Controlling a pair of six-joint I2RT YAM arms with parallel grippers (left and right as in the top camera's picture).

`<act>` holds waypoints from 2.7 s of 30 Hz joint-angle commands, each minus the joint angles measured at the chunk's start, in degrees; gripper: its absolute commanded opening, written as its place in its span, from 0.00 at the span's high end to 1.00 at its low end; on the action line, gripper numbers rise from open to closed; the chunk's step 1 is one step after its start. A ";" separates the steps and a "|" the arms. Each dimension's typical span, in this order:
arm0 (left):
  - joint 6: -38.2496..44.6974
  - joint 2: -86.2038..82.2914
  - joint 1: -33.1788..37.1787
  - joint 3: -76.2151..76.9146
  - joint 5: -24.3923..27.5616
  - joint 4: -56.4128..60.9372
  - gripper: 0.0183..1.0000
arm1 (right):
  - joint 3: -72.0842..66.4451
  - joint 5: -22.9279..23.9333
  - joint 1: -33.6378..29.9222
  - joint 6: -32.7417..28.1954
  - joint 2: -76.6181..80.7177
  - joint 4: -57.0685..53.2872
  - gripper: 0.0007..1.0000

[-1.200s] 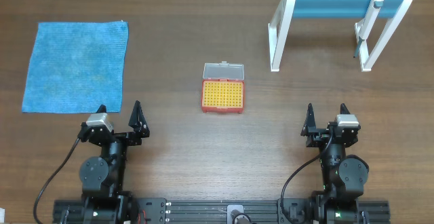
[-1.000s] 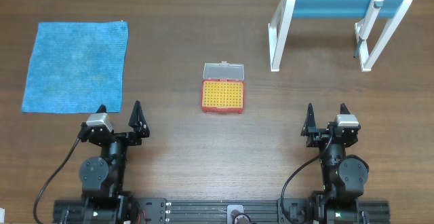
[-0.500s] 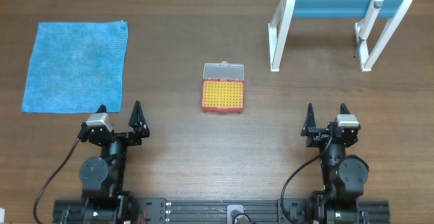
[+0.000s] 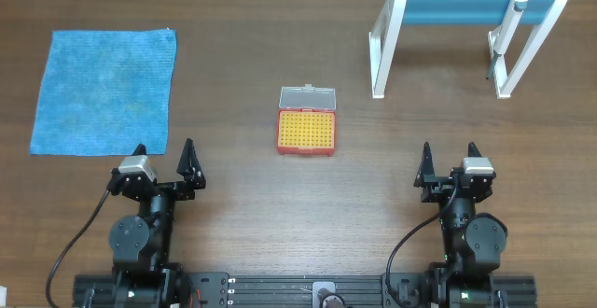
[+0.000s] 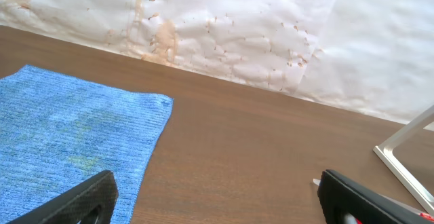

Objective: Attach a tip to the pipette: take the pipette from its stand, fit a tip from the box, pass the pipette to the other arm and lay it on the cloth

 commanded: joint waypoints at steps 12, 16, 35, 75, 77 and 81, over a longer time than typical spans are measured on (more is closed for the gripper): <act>-0.28 -0.42 0.04 -0.09 -0.87 -0.31 0.05 | -0.31 0.94 0.22 -0.42 -0.44 -0.20 0.20; -0.28 -0.42 0.04 -0.09 -0.87 -0.31 0.05 | -0.31 0.94 0.22 -0.42 -0.44 -0.17 0.20; -0.28 -0.42 0.04 -0.09 -0.87 -0.31 0.05 | 25.00 -4.39 -15.50 -7.93 68.02 42.84 0.20; -0.28 -0.42 0.04 -0.09 -0.87 -0.31 0.05 | 41.79 -12.85 -16.55 -7.89 89.59 49.00 0.92; -0.28 -0.42 0.04 -0.09 -0.87 -0.31 0.05 | 41.42 -12.85 -16.50 -7.87 89.20 49.00 0.92; -0.28 -0.42 0.04 -0.09 -0.87 -0.31 0.05 | 40.15 -12.87 -16.50 -7.87 87.67 49.00 0.92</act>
